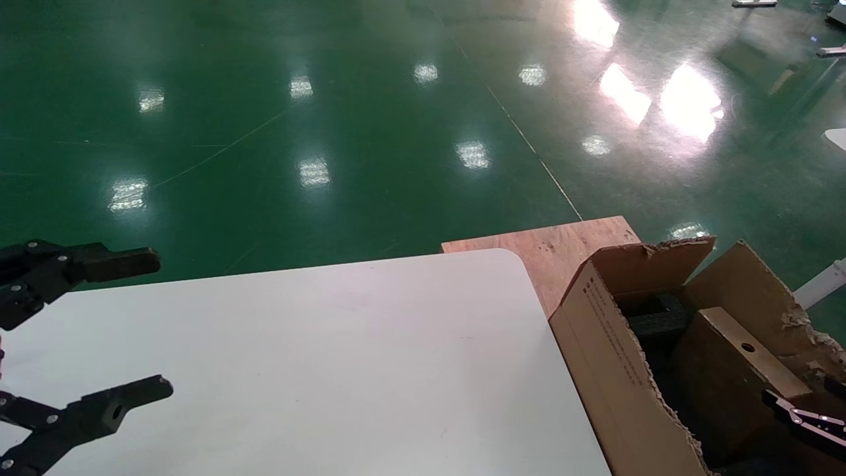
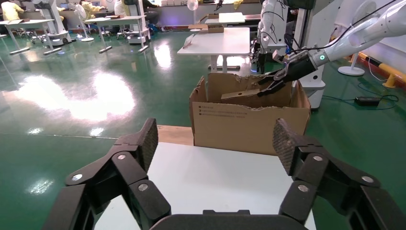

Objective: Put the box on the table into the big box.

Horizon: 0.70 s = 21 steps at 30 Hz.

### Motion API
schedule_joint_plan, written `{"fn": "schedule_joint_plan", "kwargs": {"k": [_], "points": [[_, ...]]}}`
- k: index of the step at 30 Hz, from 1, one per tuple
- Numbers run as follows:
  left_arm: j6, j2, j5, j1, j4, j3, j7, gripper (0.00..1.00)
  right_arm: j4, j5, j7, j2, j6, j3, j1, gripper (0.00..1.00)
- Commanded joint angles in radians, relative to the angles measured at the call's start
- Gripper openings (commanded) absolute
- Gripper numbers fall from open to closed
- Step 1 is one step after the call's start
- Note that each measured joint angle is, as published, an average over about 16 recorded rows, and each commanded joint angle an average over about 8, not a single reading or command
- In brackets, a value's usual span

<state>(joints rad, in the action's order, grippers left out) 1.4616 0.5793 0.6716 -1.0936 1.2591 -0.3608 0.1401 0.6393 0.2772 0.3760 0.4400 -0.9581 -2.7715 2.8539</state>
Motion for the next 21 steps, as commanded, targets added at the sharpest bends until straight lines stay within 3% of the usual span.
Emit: {"fn": "schedule_joint_plan", "kwargs": {"k": [1,13,21], "points": [[0.0,0.0,0.0,0.0,0.0,0.0,0.0,1.0,0.02,-0.004,0.002,-0.01,-0.004,0.01,-0.012,1.0],[0.0,0.0,0.0,0.0,0.0,0.0,0.0,1.0,0.226,-0.048,0.002,-0.083,-0.023,0.134,-0.104,1.0],[0.0,0.0,0.0,0.0,0.0,0.0,0.0,1.0,0.434,-0.014,0.007,-0.164,0.02,0.277,-0.167,1.0]]}}
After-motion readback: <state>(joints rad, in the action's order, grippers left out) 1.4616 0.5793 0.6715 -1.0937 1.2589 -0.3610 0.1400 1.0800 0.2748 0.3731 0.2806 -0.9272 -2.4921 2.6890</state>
